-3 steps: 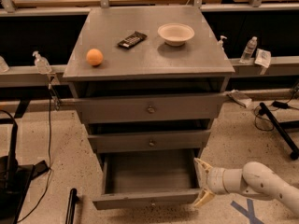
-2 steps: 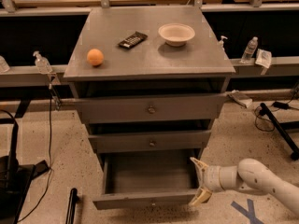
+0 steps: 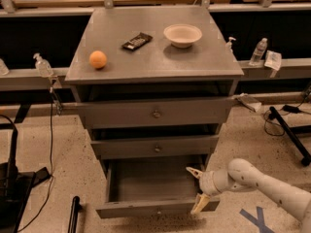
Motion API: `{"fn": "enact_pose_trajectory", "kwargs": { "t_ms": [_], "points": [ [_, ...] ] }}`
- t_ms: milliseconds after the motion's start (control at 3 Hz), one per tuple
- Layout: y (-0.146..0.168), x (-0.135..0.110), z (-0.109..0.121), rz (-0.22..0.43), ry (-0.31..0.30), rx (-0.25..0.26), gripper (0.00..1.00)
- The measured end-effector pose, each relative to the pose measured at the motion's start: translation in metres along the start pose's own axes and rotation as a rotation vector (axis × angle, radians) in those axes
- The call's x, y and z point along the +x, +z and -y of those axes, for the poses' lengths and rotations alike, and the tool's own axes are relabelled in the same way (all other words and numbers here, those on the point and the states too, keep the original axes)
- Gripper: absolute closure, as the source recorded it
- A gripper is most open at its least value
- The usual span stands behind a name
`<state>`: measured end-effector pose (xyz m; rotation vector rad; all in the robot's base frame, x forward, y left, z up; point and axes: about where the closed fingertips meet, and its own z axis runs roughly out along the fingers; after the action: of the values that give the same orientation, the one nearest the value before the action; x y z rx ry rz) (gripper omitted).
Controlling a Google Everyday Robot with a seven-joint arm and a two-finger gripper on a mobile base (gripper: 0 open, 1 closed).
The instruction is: Close bottom drawer
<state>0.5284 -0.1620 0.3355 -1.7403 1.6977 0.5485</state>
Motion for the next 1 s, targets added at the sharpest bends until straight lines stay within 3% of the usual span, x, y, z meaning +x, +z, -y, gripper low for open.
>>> {"fn": "enact_pose_trajectory", "kwargs": {
  "t_ms": [333, 667, 1000],
  "points": [
    [0.028, 0.023, -0.003, -0.076, 0.0, -0.046, 0.0],
    [0.071, 0.06, -0.007, -0.054, 0.053, -0.065, 0.0],
    [0.097, 0.082, -0.008, -0.027, 0.078, -0.051, 0.0]
  ]
}}
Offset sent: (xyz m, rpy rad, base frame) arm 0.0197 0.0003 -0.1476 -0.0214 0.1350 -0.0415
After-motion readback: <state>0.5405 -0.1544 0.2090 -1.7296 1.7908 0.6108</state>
